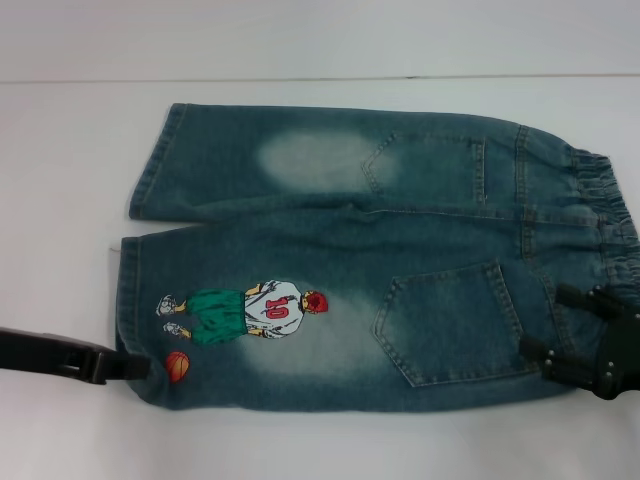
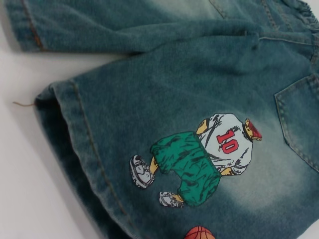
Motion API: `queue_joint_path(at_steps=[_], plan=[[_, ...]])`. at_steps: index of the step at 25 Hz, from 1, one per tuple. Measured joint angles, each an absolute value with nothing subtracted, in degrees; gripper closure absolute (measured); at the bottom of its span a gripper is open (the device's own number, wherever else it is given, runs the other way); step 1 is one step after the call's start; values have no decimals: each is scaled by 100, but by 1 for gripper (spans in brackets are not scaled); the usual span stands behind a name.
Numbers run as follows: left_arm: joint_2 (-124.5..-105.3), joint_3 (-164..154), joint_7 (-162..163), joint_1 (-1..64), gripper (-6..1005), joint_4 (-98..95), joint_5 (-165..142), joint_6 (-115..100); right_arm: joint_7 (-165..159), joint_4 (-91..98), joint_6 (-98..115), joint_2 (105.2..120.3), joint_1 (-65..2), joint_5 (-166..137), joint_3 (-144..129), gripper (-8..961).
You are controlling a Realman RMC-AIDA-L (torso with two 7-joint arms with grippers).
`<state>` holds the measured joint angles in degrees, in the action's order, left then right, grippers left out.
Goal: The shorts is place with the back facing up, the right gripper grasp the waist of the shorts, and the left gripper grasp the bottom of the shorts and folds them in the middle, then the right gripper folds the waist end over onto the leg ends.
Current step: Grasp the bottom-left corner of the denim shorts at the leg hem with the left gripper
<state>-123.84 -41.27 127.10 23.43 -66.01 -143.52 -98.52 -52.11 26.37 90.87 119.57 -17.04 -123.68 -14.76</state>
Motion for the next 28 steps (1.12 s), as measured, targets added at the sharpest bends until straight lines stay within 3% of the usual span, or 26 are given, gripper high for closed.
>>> queue_joint_path(at_steps=[22,28], plan=[[-12365,-4013,12840,2275,944,-6865,-14172,-10138,-5203,2623,9118,11959,-1723,-12357,-1362,7],[-12362,-3822,12729,2242,728,-6916,-13884,-10260,-5203,2636,9122,11955,-1743,-12358,-1362,7]])
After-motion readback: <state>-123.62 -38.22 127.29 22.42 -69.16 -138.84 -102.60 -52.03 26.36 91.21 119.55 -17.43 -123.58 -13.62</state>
